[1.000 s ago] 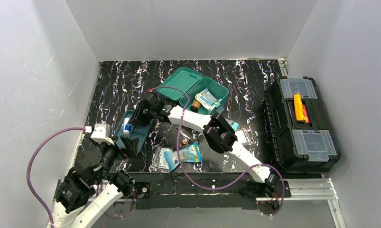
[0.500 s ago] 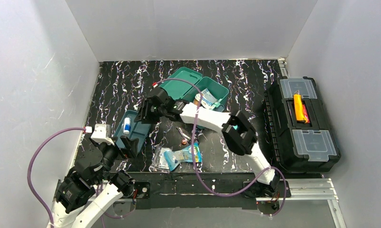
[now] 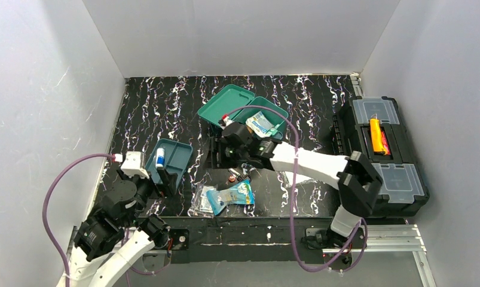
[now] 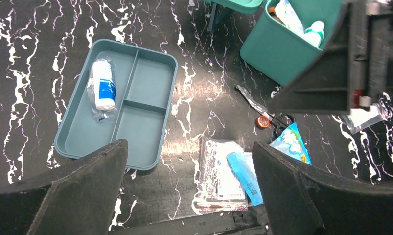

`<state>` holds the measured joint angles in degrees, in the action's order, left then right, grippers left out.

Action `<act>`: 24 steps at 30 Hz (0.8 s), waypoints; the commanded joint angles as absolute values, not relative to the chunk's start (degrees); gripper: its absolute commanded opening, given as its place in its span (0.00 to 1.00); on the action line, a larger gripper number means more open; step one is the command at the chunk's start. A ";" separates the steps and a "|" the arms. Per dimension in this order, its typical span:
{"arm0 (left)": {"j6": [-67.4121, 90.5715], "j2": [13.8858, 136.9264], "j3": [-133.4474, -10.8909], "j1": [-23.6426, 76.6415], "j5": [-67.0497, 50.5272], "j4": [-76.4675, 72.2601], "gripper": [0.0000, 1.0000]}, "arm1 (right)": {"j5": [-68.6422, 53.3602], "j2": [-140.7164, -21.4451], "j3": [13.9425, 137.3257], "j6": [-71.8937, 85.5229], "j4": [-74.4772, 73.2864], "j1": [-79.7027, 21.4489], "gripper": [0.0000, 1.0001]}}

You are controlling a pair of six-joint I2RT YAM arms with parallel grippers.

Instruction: Organize the medicine kit

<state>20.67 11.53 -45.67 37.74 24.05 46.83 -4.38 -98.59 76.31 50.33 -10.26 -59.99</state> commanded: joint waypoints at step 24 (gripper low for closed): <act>24.88 20.67 -45.89 37.88 21.82 47.26 0.98 | -18.59 -87.37 65.01 -14.83 -18.91 -61.80 0.85</act>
